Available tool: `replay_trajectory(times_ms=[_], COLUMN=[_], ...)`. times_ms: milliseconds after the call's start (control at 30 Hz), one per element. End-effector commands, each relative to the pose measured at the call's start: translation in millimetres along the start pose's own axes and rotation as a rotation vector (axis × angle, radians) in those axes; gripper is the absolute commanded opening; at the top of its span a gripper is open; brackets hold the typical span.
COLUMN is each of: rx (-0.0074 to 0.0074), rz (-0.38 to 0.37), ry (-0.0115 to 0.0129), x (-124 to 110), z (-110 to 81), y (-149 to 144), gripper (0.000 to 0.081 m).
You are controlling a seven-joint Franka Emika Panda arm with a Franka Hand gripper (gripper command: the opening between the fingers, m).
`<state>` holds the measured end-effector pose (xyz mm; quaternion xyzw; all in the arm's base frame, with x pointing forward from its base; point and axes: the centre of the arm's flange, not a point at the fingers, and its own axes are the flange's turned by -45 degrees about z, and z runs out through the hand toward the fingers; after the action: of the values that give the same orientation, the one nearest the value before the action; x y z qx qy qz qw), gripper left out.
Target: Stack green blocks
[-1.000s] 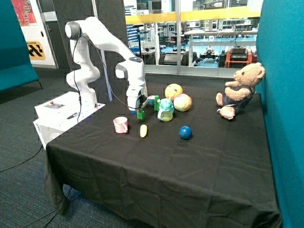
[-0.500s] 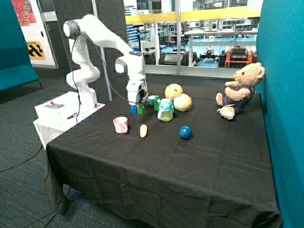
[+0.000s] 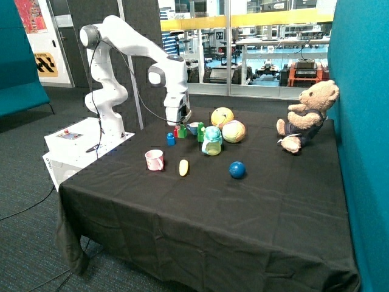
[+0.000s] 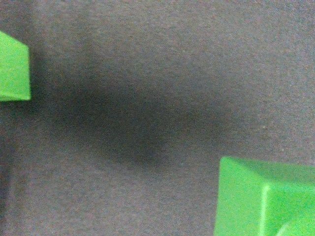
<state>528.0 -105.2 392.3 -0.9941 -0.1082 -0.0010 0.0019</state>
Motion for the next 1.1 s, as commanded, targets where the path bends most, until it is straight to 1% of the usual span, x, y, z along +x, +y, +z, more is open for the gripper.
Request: replay_trajectory(times_ms=[0,233,333,833,1067], rx=[-0.0035,-0.0035,-0.0035,-0.0034,-0.0034], rz=[-0.029,-0.062,-0.064,-0.12,-0.14], ry=[-0.0024,-0.0025,-0.0025,-0.0026,-0.0026], x=[0.9,2.2,3.8,23.1,29.7], z=[-11.3,-15.5,-18.4,-31.8,-35.2], y=[-15.5,-31.2,-37.4,-72.8,-84.8], gripper=[0.0,0.0,0.0,0.0,0.0])
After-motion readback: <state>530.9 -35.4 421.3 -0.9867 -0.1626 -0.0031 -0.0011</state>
